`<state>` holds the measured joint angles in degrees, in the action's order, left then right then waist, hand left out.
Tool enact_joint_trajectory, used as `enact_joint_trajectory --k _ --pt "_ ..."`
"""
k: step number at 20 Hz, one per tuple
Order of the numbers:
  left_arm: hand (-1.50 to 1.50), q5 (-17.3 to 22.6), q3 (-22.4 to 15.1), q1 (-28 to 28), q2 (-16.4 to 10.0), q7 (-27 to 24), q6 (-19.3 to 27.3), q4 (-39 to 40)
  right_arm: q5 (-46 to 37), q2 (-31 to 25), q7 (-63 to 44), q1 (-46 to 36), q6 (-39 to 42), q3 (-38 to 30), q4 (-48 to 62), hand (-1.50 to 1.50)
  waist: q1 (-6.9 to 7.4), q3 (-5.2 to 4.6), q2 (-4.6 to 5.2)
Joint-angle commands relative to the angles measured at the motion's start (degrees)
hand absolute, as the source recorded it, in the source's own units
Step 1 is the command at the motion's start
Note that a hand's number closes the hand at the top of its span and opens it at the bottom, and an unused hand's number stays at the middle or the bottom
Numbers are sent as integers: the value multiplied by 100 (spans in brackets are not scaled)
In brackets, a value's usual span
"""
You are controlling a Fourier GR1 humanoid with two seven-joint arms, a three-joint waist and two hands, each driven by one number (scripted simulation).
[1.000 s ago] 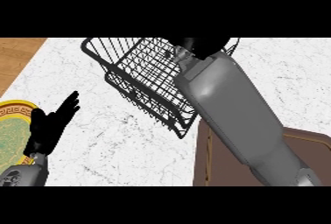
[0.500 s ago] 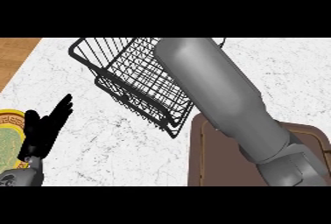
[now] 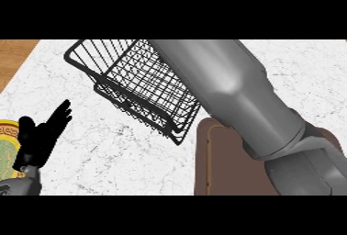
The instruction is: Pick the bell pepper from the tray and place it in the tiered basket
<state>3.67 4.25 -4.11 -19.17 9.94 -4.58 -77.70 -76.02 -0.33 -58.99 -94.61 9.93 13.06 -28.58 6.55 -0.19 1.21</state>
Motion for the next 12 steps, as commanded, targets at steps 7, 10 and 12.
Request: enact_joint_trajectory --k 7,10,12 --pt "0 -130 -32 75 100 -72 93 167 1193 31 -992 -242 554 -808 1023 150 -115 -12 -15" --pt "0 -37 -5 65 103 187 121 -154 1385 31 -1281 -117 479 -967 1331 -150 -143 1 -55" --pt "0 23 92 253 67 -101 14 10 1382 30 -1722 -280 210 -1057 1433 -150 -137 -8 -42"
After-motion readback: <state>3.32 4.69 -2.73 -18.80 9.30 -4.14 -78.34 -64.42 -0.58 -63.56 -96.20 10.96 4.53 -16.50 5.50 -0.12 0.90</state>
